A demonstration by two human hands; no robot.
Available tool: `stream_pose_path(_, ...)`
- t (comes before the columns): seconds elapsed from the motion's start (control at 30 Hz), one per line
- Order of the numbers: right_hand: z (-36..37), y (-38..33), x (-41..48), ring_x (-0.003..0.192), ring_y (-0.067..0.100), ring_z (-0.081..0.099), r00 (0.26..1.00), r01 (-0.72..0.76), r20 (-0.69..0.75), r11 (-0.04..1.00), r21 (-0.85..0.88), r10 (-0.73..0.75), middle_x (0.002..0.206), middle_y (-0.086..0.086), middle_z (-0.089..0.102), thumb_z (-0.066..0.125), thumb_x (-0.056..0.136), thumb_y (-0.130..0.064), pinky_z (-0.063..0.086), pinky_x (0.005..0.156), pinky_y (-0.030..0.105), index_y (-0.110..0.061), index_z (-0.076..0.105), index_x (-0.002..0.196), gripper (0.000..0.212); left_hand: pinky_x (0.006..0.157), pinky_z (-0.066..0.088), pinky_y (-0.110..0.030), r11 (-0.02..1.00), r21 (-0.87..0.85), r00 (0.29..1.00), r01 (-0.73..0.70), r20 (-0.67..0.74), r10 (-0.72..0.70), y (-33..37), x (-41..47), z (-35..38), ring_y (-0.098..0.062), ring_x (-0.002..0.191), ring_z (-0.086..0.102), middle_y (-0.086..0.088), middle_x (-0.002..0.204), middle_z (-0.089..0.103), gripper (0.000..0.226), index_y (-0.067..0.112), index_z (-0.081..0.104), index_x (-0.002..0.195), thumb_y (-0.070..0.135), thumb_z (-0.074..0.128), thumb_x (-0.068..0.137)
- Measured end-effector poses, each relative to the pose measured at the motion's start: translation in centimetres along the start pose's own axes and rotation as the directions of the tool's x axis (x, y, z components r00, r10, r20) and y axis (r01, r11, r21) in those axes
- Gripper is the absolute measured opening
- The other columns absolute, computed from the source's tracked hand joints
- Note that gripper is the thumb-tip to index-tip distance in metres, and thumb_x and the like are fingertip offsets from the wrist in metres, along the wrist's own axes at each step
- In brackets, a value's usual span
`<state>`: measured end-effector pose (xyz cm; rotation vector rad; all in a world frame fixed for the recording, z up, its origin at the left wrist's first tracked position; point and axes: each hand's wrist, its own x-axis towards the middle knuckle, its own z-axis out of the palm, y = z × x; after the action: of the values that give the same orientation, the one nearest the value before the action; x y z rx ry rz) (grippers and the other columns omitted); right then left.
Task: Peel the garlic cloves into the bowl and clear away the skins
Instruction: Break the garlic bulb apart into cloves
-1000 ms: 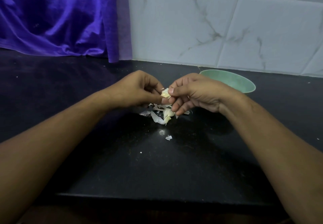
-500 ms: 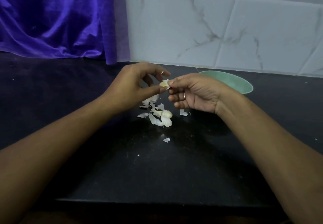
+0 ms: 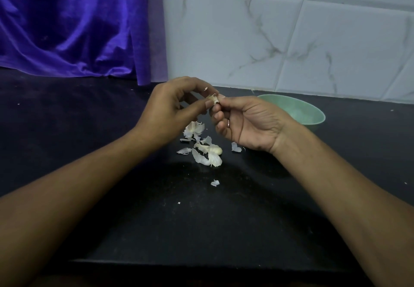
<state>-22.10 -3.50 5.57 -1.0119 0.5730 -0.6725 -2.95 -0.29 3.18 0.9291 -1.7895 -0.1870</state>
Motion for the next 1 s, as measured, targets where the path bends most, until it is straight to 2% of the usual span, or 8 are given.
stream_pose_path(0.2, -0.2, 0.2, 0.2, 0.062, 0.008, 0.056, 1.000, -0.016, -0.021, 1.000, 0.026, 0.017, 0.078, 0.001, 0.055, 0.052, 0.105, -0.012, 0.053, 0.051, 0.023, -0.007, 0.059, 0.104, 0.009, 0.073, 0.059, -0.043, 0.930, 0.304, 0.978, -0.207, 0.085, 0.190, 0.0, 0.2, -0.9, -0.011, 0.091, 0.070, 0.007, 0.105, 0.072, 0.018, 0.018, 0.072, 0.114, 0.026, 0.072, 0.098)
stream_pose_path(0.4, -0.1, 0.2, 0.1, 0.063, 0.006, 0.049, 0.999, -0.015, 0.029, 0.999, 0.029, 0.015, 0.078, -0.001, 0.050, 0.055, 0.101, -0.016, 0.052, 0.054, 0.022, -0.010, 0.058, 0.102, 0.006, 0.071, 0.059, -0.041, 0.936, 0.275, 0.975, -0.220, 0.041, 0.218, 0.2, 0.3, -1.1, -0.011, 0.086, 0.072, 0.005, 0.098, 0.074, 0.018, 0.013, 0.074, 0.107, 0.026, 0.074, 0.096)
stream_pose_path(0.47, 0.2, 0.2, 0.0, 0.062, 0.006, 0.050, 0.999, 0.015, 0.034, 0.998, 0.055, -0.017, 0.078, 0.000, 0.051, 0.051, 0.104, -0.014, 0.055, 0.056, 0.024, -0.008, 0.060, 0.099, 0.011, 0.070, 0.061, -0.043, 0.983, 0.142, 0.993, -0.117, -0.006, 0.119, 0.4, 0.2, -0.7, -0.014, 0.082, 0.075, 0.002, 0.094, 0.075, 0.017, 0.008, 0.073, 0.104, 0.022, 0.077, 0.094)
stream_pose_path(0.53, 0.4, 0.2, -0.2, 0.061, 0.006, 0.052, 0.998, 0.051, 0.026, 0.997, 0.055, -0.053, 0.078, 0.000, 0.052, 0.048, 0.106, -0.013, 0.058, 0.059, 0.025, -0.006, 0.063, 0.096, 0.019, 0.070, 0.064, -0.046, 0.994, -0.096, 0.999, 0.042, -0.018, -0.044, 0.4, 0.1, -0.5, -0.021, 0.081, 0.077, -0.005, 0.092, 0.076, 0.017, 0.004, 0.072, 0.104, 0.016, 0.077, 0.093)
stream_pose_path(0.6, 0.5, 0.2, -0.3, 0.061, 0.006, 0.053, 0.997, 0.072, 0.027, 0.997, 0.040, -0.073, 0.077, 0.000, 0.053, 0.048, 0.106, -0.013, 0.060, 0.062, 0.027, -0.005, 0.061, 0.099, 0.016, 0.069, 0.065, -0.044, 0.943, -0.287, 0.984, 0.168, -0.005, -0.177, 0.4, 0.2, -0.3, -0.026, 0.081, 0.077, -0.011, 0.093, 0.077, 0.015, 0.003, 0.070, 0.104, 0.013, 0.075, 0.093)
stream_pose_path(0.7, 0.3, 0.0, -0.2, 0.059, 0.008, 0.056, 0.996, 0.080, 0.032, 0.997, 0.018, -0.081, 0.076, 0.001, 0.055, 0.052, 0.102, -0.014, 0.062, 0.065, 0.030, -0.006, 0.059, 0.101, 0.011, 0.064, 0.061, -0.032, 0.829, -0.473, 0.942, 0.298, 0.003, -0.336, 0.2, 0.3, 0.0, -0.020, 0.076, 0.074, -0.006, 0.091, 0.076, 0.008, 0.009, 0.068, 0.100, 0.012, 0.073, 0.094)
stream_pose_path(0.9, -0.7, -0.7, -0.3, 0.060, 0.012, 0.058, 0.990, 0.135, 0.012, 0.930, -0.342, -0.139, 0.076, 0.002, 0.056, 0.056, 0.103, -0.012, 0.059, 0.056, 0.030, -0.004, 0.063, 0.102, 0.011, 0.060, 0.060, -0.025, 0.743, -0.550, 0.884, 0.380, -0.021, -0.468, -0.3, 0.6, -0.3, -0.014, 0.074, 0.073, 0.000, 0.091, 0.076, 0.004, 0.017, 0.067, 0.095, 0.016, 0.071, 0.097)
stream_pose_path(1.0, -1.4, -0.8, -0.4, 0.058, 0.013, 0.061, 0.969, 0.149, -0.050, 0.738, -0.659, -0.241, 0.076, 0.005, 0.060, 0.063, 0.101, -0.009, 0.057, 0.051, 0.029, -0.002, 0.064, 0.099, 0.008, 0.059, 0.059, -0.025, 0.738, -0.537, 0.868, 0.409, -0.021, -0.497, -0.5, 0.6, -0.4, -0.014, 0.072, 0.073, 0.000, 0.091, 0.076, 0.006, 0.018, 0.067, 0.094, 0.017, 0.072, 0.096)
